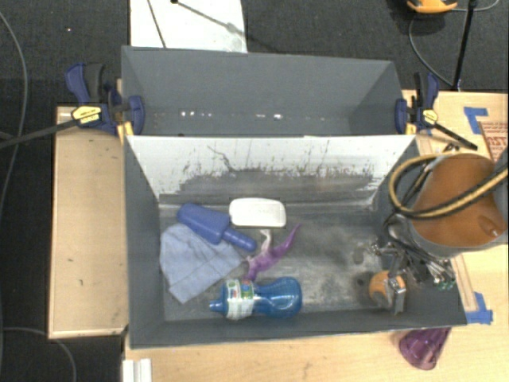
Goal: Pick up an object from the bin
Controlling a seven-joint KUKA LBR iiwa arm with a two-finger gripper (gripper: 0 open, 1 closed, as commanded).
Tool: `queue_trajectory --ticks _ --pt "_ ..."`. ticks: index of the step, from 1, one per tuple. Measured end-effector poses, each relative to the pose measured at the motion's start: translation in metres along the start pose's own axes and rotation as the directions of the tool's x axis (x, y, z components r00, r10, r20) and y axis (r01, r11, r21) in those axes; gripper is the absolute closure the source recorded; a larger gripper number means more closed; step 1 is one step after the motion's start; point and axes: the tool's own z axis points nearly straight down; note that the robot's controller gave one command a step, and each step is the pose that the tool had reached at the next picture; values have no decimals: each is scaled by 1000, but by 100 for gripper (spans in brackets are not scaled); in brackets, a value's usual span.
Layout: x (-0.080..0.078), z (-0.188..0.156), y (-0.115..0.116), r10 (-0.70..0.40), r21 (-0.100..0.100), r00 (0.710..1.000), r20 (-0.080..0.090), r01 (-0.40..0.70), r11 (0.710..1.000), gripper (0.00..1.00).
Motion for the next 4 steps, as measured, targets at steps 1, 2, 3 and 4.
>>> queue_trajectory --ticks 1,2,3,4 --pt "10 17 -26 -7 6 1000 8 7 1000 0" --pt "2 17 -25 -417 -5 909 6 417 909 100" --pt "2 17 -25 -415 -5 910 6 415 910 100" --pt "-3 -32 -24 -410 -9 912 1 410 912 100"
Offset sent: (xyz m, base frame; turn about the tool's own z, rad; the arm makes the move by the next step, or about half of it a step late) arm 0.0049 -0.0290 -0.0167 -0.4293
